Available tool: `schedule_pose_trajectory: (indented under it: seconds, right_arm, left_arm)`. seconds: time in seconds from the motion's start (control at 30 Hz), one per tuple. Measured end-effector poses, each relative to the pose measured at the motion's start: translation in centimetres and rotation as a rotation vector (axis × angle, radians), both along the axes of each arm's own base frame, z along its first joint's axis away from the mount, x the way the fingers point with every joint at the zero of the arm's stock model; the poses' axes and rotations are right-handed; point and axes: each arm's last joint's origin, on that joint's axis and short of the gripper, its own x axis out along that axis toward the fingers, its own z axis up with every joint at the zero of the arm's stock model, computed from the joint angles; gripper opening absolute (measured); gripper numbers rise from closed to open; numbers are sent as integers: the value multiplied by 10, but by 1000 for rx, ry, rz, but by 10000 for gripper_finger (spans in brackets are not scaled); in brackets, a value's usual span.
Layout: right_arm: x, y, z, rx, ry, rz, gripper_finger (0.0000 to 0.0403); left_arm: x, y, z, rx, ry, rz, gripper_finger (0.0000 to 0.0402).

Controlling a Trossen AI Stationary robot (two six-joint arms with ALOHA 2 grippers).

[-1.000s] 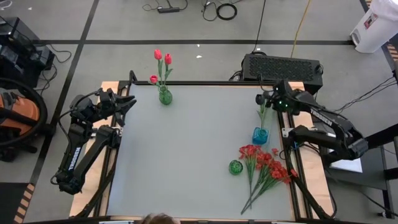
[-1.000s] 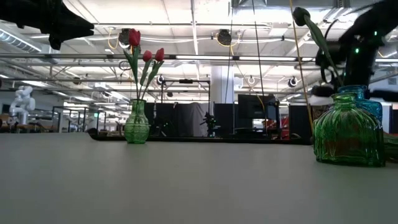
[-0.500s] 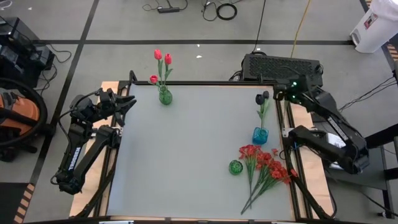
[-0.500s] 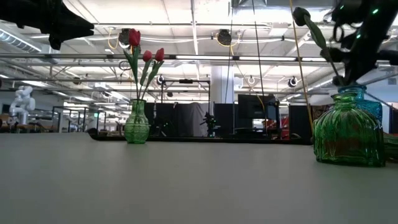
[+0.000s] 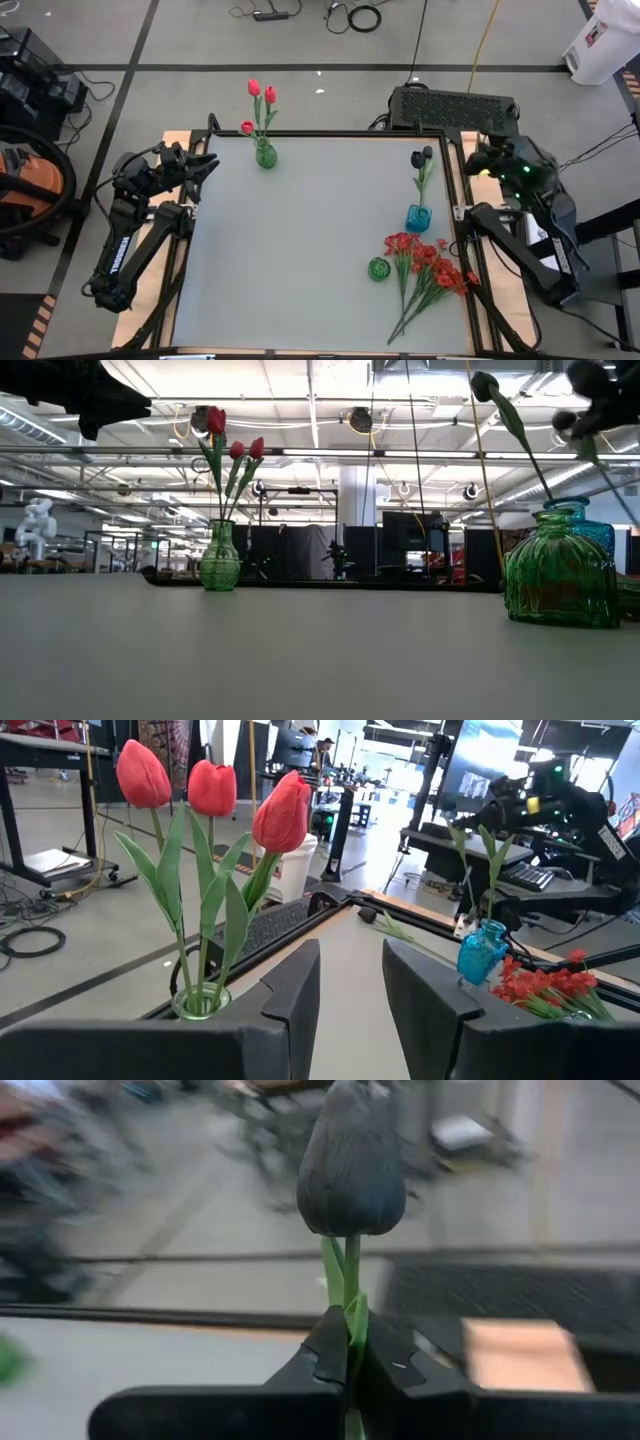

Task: Sort flowers into vase by color
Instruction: Put the right black flower into the blue vase

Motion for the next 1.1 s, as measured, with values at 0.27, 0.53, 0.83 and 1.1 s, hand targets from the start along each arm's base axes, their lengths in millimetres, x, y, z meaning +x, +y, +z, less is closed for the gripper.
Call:
schedule_pose_trajectory:
  seconds: [0.27,0.53,0.83,1.1]
  right_arm:
    - [0,16,14,-175,-92,265,0]
    - [-3,28,36,-331,-91,395,0]
    - [0,34,47,-427,-156,627,0]
    - [1,37,54,-472,-228,705,0]
  left_arm:
    - [0,0,0,0,0,0,118]
    - [0,0,0,0,0,0,118]
    - [0,0,0,0,0,0,118]
    - [0,0,0,0,0,0,118]
